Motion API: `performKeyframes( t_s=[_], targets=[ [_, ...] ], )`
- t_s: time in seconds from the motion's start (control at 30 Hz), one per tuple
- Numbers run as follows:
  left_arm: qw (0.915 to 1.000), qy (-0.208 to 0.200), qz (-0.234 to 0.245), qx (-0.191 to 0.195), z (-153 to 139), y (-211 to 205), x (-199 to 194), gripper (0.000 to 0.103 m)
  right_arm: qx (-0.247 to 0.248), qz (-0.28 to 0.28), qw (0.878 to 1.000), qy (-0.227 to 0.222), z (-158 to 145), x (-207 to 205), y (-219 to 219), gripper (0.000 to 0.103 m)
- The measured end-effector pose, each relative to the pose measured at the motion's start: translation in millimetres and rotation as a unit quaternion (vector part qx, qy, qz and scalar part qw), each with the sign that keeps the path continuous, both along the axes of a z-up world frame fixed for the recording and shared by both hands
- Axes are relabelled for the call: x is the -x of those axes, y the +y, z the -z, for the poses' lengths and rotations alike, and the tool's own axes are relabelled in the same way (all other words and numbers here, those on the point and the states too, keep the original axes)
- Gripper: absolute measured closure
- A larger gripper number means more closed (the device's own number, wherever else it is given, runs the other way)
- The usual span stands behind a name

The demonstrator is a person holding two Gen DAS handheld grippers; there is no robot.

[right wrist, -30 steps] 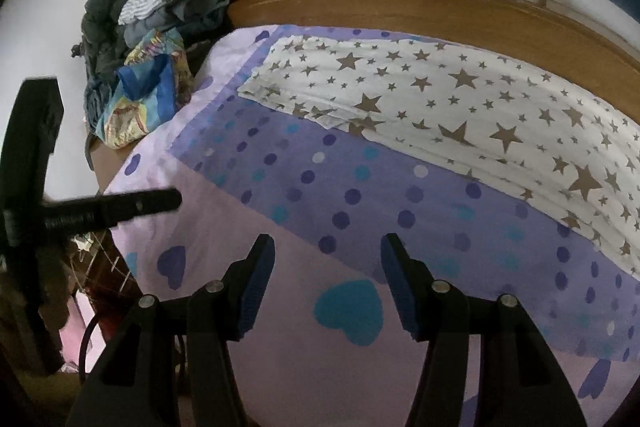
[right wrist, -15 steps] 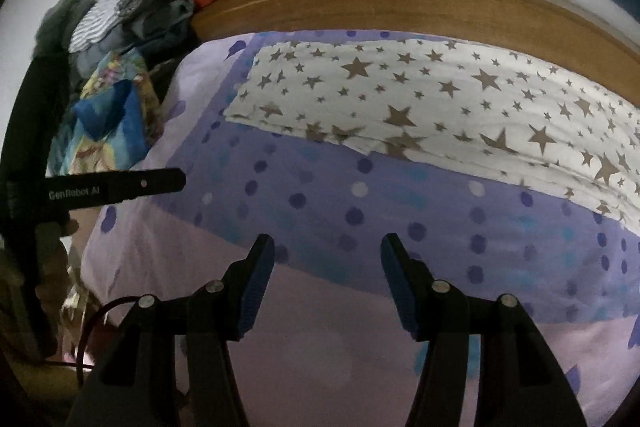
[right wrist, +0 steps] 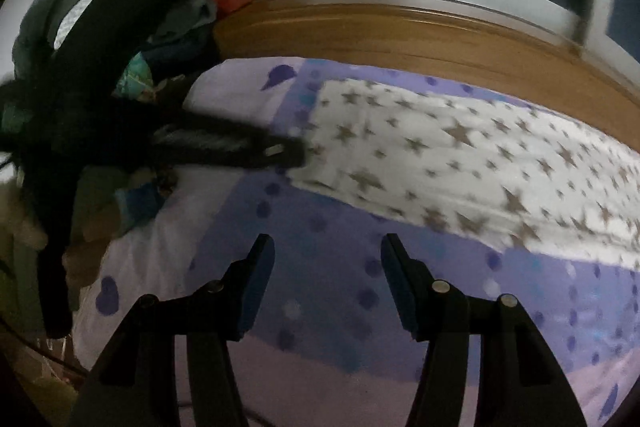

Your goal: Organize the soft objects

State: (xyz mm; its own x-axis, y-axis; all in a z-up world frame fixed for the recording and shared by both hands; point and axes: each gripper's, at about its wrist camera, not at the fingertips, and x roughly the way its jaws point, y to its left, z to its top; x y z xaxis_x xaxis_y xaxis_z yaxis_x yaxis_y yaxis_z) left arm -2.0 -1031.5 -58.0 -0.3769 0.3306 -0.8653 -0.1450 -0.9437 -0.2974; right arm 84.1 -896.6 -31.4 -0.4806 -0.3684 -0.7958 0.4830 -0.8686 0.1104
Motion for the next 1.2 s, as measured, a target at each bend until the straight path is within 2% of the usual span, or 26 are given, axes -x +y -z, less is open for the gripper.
performKeyframes(
  t_s=[0.23,0.43,0.53,0.6,0.63,0.67,0.7,0.8,0.83,0.87,1.1,1.2],
  targets=[
    [0.9999,0.002,0.015,0.006,10,10,39,0.063,0.001,0.011,1.000,0.004,18,22,-33,0.047],
    [0.9996,0.008,0.023,0.017,11,16,47,0.063,-0.002,0.038,0.999,0.008,27,37,-38,0.047],
    [0.9995,0.010,0.028,0.010,11,17,47,0.062,-0.001,0.046,0.999,0.011,29,41,-37,0.048],
    [0.9995,0.014,0.029,0.005,11,17,48,0.062,-0.008,0.054,0.998,0.018,30,40,-37,0.058],
    [0.9994,0.017,0.030,0.002,11,17,49,0.062,-0.011,0.059,0.998,0.022,30,39,-36,0.060],
    [0.9993,0.019,0.031,0.001,11,18,49,0.068,-0.015,0.063,0.998,0.026,31,39,-36,0.065],
    [0.9992,0.022,0.033,0.000,11,19,49,0.081,-0.017,0.067,0.997,0.029,31,38,-36,0.072],
    [0.9992,0.023,0.033,-0.010,10,20,49,0.092,0.004,0.081,0.997,0.017,29,42,-26,0.084],
    [0.9991,0.024,0.031,-0.012,7,21,48,0.092,0.015,0.086,0.996,0.010,28,43,-21,0.094],
    [0.9991,0.027,0.030,-0.012,4,21,47,0.092,0.034,0.091,0.995,0.001,27,45,-15,0.096],
    [0.9985,0.043,0.033,-0.008,-25,33,44,0.092,0.137,0.107,0.984,-0.019,14,46,24,0.098],
    [0.9979,0.049,0.040,-0.011,-40,44,43,0.092,0.162,0.116,0.980,-0.015,5,41,37,0.098]
  ],
)
